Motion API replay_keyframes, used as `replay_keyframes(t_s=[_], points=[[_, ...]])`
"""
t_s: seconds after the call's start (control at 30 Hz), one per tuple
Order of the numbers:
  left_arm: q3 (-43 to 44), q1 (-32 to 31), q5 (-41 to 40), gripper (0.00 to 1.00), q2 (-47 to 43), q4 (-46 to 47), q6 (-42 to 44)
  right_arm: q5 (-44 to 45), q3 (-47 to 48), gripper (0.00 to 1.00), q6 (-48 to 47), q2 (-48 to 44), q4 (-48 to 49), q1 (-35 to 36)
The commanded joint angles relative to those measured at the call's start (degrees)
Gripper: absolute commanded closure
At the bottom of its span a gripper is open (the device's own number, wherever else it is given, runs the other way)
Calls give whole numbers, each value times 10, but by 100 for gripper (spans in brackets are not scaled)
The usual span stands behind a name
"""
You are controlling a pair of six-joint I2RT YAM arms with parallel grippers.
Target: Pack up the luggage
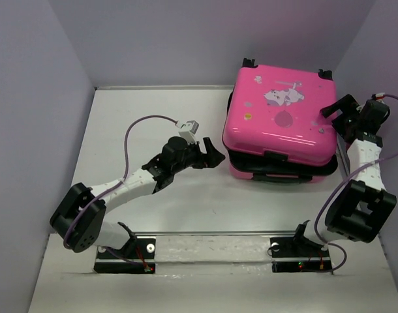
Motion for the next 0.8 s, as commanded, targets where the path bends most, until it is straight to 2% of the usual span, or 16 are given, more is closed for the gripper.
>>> replay_keyframes(t_s=[0.0, 0.1, 0.27, 0.4, 0.5, 0.57, 0.67, 0.77], points=[[-25, -3, -17, 1, -12, 38, 3, -173, -74, 1, -3, 28, 7, 39], [-42, -2, -56, 1, -24, 36, 14, -233, -70, 5, -41, 59, 2, 96], [-89, 14, -131, 1, -69, 27, 10, -251, -9, 11, -70, 112, -2, 240], [-96, 44, -182, 1, -106, -14, 18, -258, 24, 15, -58, 146, 21, 304], [-98, 81, -199, 1, -155, -44, 26, -261, 44, 18, -47, 152, 29, 340], [-88, 124, -199, 1, -188, -67, 23, -239, 40, 20, -34, 141, 32, 341], [-72, 140, -189, 1, -230, -86, 15, -174, 27, 19, -33, 106, 41, 341], [-29, 144, -217, 1, -269, -153, 31, -140, 29, 18, -38, 87, 33, 322]])
